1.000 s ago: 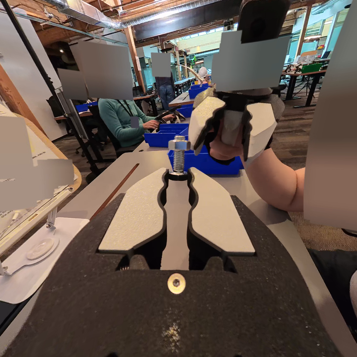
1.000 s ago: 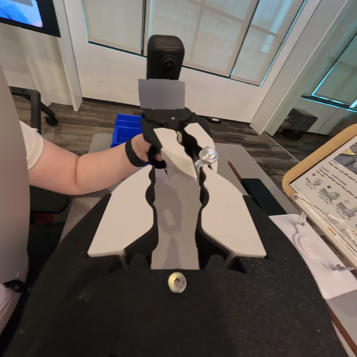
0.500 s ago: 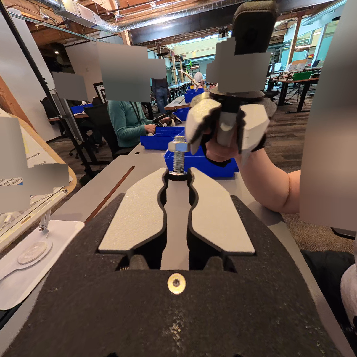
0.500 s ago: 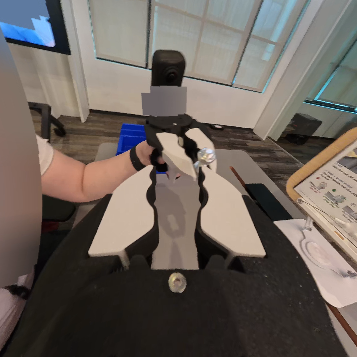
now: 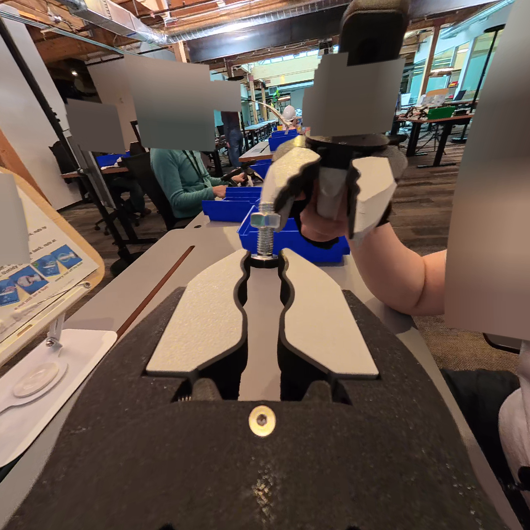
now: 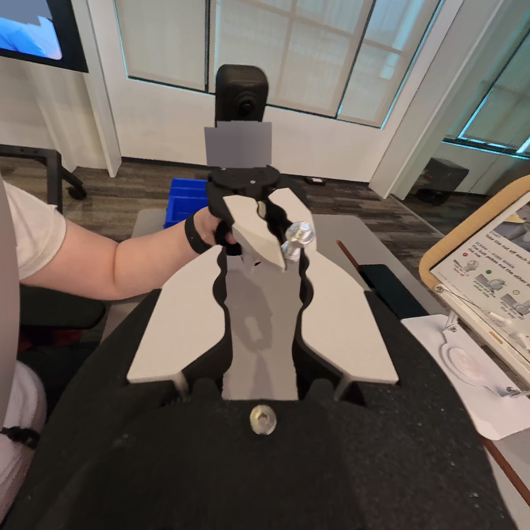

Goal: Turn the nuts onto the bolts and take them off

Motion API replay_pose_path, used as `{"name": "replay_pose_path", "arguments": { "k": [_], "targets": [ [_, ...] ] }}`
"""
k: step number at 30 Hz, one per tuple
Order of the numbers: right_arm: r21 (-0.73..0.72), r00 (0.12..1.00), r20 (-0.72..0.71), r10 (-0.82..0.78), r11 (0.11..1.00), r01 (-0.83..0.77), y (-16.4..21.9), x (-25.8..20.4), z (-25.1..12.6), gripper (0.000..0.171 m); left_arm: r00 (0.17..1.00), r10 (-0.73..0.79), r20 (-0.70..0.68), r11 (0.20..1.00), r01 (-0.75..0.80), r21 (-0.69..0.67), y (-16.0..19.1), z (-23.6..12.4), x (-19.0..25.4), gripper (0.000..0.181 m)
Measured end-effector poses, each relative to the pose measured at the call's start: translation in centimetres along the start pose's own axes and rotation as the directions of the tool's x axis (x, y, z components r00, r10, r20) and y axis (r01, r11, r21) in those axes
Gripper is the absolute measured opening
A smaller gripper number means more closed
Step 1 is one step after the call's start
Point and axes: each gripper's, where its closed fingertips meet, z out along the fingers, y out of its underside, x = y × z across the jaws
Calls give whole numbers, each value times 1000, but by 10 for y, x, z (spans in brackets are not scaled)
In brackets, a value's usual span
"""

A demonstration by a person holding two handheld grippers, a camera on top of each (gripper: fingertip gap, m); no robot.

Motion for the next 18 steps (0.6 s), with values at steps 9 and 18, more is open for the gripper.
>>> {"name": "replay_pose_path", "arguments": {
  "k": [9,18],
  "targets": [
    [-26,1000,25,3,1000,-3,5,-2,2,48,999,3,42,1000,-3,-9,2,0,-8,18],
    [69,999,-40,24,997,-21,-4,16,-2,49,1000,-21,-12,1000,21,8,-1,-1,0,18]
  ]
}}
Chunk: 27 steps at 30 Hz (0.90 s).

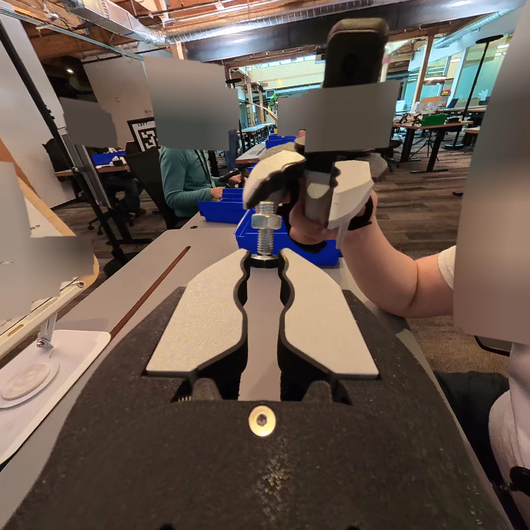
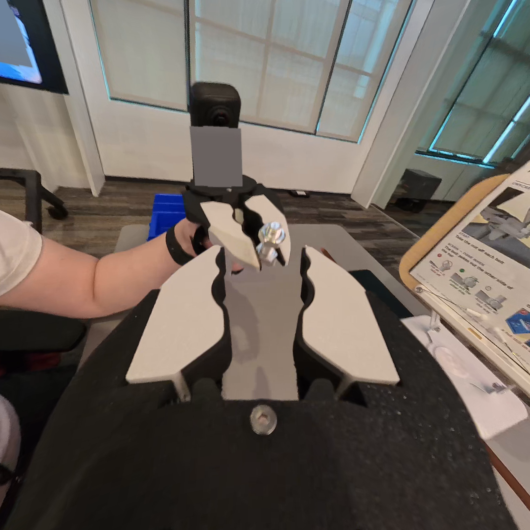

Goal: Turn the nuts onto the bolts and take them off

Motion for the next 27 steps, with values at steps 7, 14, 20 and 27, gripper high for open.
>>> {"name": "replay_pose_path", "arguments": {
  "k": [7,14,20,27],
  "targets": [
    [-13,994,99,36,999,-35,2,-12,2,53,1000,15,18,1000,-14,-22,4,2,-3,18],
    [34,997,51,50,998,-52,-5,-5,-1,45,1000,-16,-27,1000,17,24,-4,-1,4,18],
    [29,994,103,44,998,-48,0,-14,10,52,1000,-3,-23,1000,4,16,-2,4,6,18],
    [8,994,99,40,999,-41,-3,-17,2,37,1000,-17,0,999,17,42,-8,-5,-1,18]
  ]
}}
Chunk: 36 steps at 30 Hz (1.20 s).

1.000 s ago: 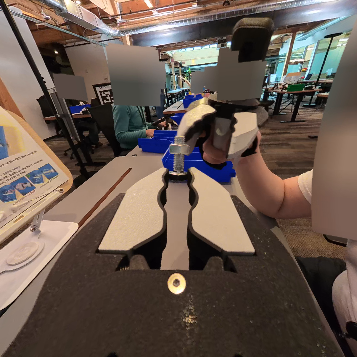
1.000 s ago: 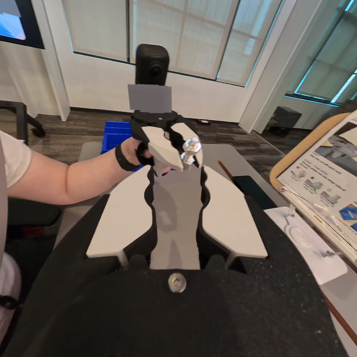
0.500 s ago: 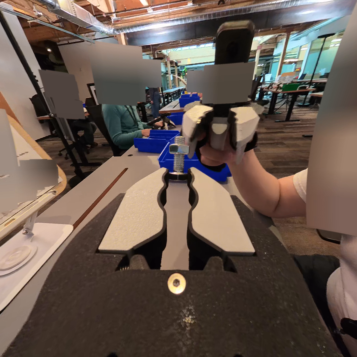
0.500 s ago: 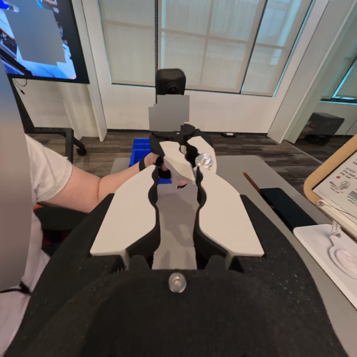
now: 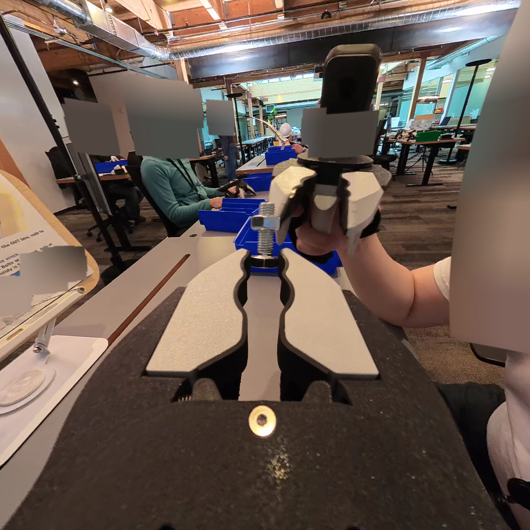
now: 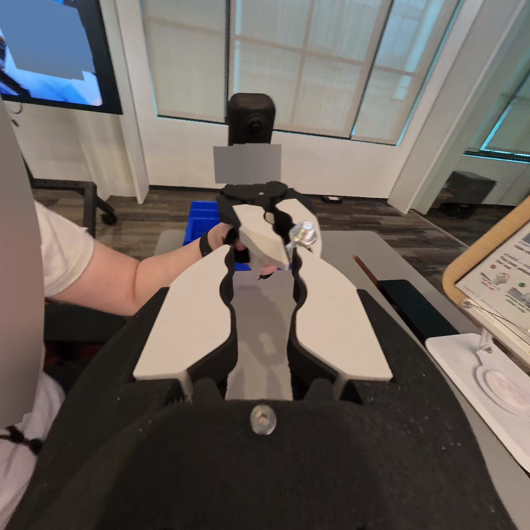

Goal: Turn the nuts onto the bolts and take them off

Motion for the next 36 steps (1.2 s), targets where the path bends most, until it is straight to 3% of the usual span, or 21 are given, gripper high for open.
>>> {"name": "replay_pose_path", "arguments": {
  "k": [3,8,10,18,22,31,36],
  "targets": [
    [-9,996,-83,-31,1000,30,4,12,4,49,1000,20,-5,1000,-20,-18,3,4,4,18],
    [-29,999,-40,-14,999,13,7,5,7,57,999,28,31,999,-27,-34,6,5,-3,18],
    [-69,1000,16,-12,998,13,10,-3,2,32,998,10,55,1000,-9,-17,3,0,-10,18],
    [64,996,-87,-13,998,19,-1,22,0,45,1000,9,-11,1000,-9,-13,3,6,4,18],
    [101,1000,-24,12,995,-9,-1,20,1,36,1000,13,-11,1000,-13,-18,4,9,5,18],
    [114,996,-79,40,993,-31,-1,23,7,32,999,29,27,999,-28,-21,4,9,0,18],
    [110,995,-103,17,994,-5,0,25,8,17,999,30,24,999,-29,-24,5,9,1,18]
  ]
}}
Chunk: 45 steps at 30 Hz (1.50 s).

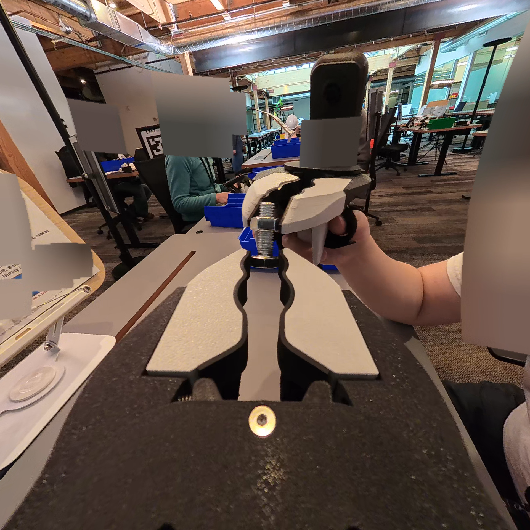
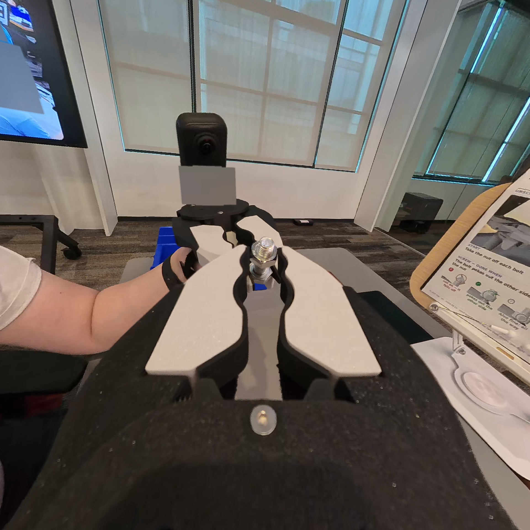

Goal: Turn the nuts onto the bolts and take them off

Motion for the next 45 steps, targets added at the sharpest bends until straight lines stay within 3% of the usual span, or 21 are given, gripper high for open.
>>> {"name": "replay_pose_path", "arguments": {
  "k": [20,24,31,35,39,42,45],
  "targets": [
    [-2,1000,31,-5,1000,5,6,-2,3,17,1000,12,2,1000,-12,-27,4,-1,1,18],
    [-31,1000,13,-16,999,16,14,9,2,17,998,17,54,994,-10,-113,17,-1,-7,33],
    [-13,979,38,201,980,-200,15,38,-22,17,993,-16,120,981,39,-190,34,-3,-23,36],
    [1,969,-53,241,970,-241,-5,49,-73,17,988,34,152,969,5,-247,36,-11,-24,34],
    [-261,905,-406,131,932,-252,2,85,-176,17,985,25,173,967,20,-254,33,-13,-24,31],
    [-434,714,-697,63,756,-491,40,125,-297,17,986,30,162,959,17,-283,37,-10,-19,31],
    [-437,502,-865,2,490,-755,102,142,-413,17,986,42,159,952,9,-307,40,-4,-14,31]
  ]
}}
